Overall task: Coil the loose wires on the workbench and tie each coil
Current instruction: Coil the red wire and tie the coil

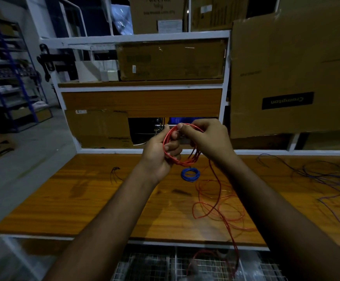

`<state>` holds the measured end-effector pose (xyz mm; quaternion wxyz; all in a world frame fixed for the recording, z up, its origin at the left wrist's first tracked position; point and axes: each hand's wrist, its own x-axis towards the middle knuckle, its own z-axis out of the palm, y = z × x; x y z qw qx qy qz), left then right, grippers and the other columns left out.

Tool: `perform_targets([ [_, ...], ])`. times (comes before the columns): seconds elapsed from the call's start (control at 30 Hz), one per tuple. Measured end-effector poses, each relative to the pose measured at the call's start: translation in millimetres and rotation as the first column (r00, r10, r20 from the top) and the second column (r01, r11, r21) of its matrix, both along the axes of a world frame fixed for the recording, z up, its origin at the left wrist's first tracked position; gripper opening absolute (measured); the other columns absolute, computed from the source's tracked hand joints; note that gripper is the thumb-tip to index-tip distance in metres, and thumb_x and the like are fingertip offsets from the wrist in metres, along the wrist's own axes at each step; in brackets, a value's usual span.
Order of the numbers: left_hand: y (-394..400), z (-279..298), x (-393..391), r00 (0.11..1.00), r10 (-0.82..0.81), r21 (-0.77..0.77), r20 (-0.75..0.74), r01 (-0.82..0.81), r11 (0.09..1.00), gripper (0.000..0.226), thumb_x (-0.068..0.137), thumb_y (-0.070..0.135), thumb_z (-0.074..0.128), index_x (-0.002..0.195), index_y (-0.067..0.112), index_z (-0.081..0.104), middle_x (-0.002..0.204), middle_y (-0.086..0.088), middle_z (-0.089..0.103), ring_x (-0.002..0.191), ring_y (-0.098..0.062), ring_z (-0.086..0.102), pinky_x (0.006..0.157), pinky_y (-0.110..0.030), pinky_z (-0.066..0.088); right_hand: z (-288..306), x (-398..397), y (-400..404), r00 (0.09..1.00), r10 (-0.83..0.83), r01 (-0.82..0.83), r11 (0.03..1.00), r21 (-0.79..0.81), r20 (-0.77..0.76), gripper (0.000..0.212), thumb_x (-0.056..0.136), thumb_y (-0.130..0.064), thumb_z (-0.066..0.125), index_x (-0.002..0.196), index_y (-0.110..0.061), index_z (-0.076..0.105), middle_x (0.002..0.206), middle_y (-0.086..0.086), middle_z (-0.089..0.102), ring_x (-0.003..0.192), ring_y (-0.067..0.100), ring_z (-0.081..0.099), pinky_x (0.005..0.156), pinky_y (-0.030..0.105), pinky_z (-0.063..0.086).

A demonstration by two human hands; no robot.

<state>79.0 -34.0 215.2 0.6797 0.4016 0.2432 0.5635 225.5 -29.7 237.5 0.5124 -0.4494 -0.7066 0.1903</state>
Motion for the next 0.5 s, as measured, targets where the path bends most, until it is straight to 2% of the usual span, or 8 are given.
perform_targets([
  [0.17,1.9,3.1,0.5,1.0,0.012,-0.042,0.011,-0.011,0.999,0.055,0.104,0.05,0.03,0.063,0.018,0.048,0.045,0.007,0.031,0.041,-0.008,0.029,0.048,-0.024,0.029,-10.3,-1.5,2.0,0.981,0.096,-0.109,0.992,-0.066,-0.168,0.031,0.092,-0.04,0.066,0.075,-0.014,0.066,0.078,0.013,0.065,0.079,0.025,0.064,0.073,0.039,0.053],
  [0.27,4.2,3.4,-2.4,1.0,-0.005,-0.041,0.018,0.006,0.999,0.058,0.102,0.056,0.031,0.063,0.018,0.049,0.046,0.006,0.033,0.042,-0.009,0.032,0.052,-0.026,0.032,-17.1,-1.1,5.5,0.983,0.142,-0.151,0.986,-0.07,-0.12,0.033,0.097,-0.04,0.059,0.092,-0.009,0.067,0.088,0.017,0.064,0.086,0.031,0.062,0.08,0.046,0.054],
  [0.37,4.0,3.3,-1.8,0.998,-0.053,-0.027,0.028,0.054,0.998,0.05,0.103,0.05,0.035,0.066,0.018,0.047,0.049,0.006,0.037,0.045,-0.009,0.038,0.055,-0.026,0.038,-19.4,0.1,8.8,0.981,0.167,-0.178,0.979,-0.103,-0.102,0.037,0.098,-0.043,0.055,0.102,-0.009,0.068,0.095,0.017,0.067,0.091,0.032,0.065,0.086,0.052,0.055],
  [0.43,4.0,0.6,-0.4,0.996,-0.075,-0.04,0.055,0.077,0.996,0.046,0.105,0.044,0.034,0.069,0.017,0.045,0.051,0.006,0.039,0.045,-0.008,0.041,0.053,-0.024,0.041,-16.9,0.9,9.5,0.977,0.187,-0.199,0.971,-0.131,-0.101,0.037,0.099,-0.044,0.054,0.1,-0.012,0.071,0.092,0.011,0.07,0.086,0.025,0.067,0.08,0.042,0.056],
  [0.5,4.4,-2.5,-0.9,0.991,-0.109,-0.063,0.076,0.114,0.992,0.044,0.105,0.042,0.033,0.07,0.017,0.044,0.049,0.007,0.034,0.04,-0.006,0.034,0.044,-0.02,0.034,-11.8,1.7,7.2,0.972,0.2,-0.221,0.956,-0.192,-0.122,0.038,0.1,-0.044,0.051,0.086,-0.015,0.071,0.075,0.003,0.065,0.066,0.015,0.058,0.063,0.029,0.047],
])
